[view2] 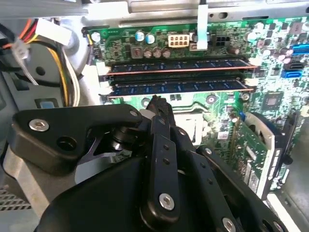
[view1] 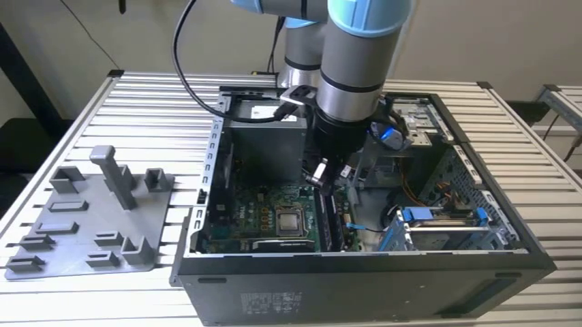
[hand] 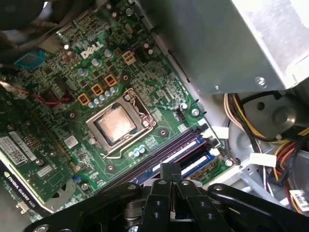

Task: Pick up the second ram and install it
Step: 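Press down the second ram until it locks into place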

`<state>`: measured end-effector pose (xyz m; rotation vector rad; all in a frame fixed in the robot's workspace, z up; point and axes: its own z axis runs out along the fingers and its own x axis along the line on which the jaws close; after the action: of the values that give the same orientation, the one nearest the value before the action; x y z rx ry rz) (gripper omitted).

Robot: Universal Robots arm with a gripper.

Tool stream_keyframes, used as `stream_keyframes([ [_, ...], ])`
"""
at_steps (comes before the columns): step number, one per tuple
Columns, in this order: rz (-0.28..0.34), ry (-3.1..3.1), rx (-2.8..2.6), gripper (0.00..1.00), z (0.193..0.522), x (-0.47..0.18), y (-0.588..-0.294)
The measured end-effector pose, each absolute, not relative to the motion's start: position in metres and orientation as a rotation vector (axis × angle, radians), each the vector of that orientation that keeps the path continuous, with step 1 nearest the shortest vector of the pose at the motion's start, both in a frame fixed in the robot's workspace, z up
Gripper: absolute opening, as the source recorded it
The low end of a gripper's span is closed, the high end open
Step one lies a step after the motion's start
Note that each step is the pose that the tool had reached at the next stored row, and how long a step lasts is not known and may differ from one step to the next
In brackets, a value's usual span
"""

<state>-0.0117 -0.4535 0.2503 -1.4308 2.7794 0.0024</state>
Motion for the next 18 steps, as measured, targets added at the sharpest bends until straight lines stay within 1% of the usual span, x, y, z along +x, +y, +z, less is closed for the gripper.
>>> stream_keyframes([
  [4,-0.001,2.777,-1.439,0.11,0.2498,-0.0117,-0.4598],
  [18,0.0,2.583,-1.76,0.11,0.2475,-0.0116,-0.4599],
])
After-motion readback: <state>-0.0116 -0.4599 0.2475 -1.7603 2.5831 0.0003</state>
